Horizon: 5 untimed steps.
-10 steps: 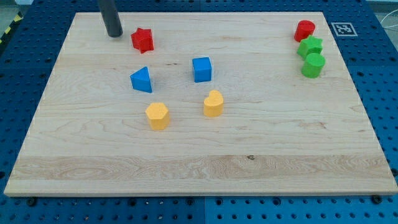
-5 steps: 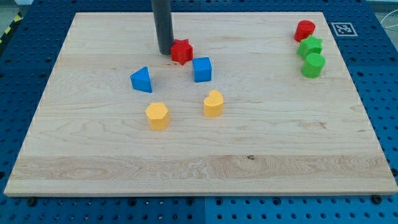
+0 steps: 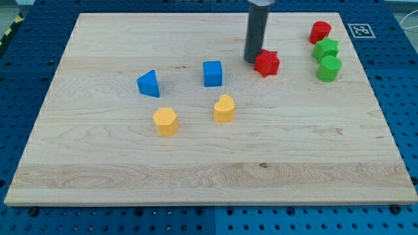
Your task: Push the red star to the center right
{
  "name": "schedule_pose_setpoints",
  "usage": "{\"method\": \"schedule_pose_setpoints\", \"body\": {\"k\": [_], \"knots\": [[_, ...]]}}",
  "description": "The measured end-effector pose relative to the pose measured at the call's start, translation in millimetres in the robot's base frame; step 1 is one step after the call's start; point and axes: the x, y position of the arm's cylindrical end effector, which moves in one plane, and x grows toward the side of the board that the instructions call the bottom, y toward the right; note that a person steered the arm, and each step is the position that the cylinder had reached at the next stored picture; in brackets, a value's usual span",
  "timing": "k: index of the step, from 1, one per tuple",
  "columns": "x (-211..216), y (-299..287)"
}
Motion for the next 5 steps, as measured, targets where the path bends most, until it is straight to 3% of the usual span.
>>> {"method": "schedule_pose_setpoints", "body": {"k": [3,5], "knots": [[50,44],[62,41]]}}
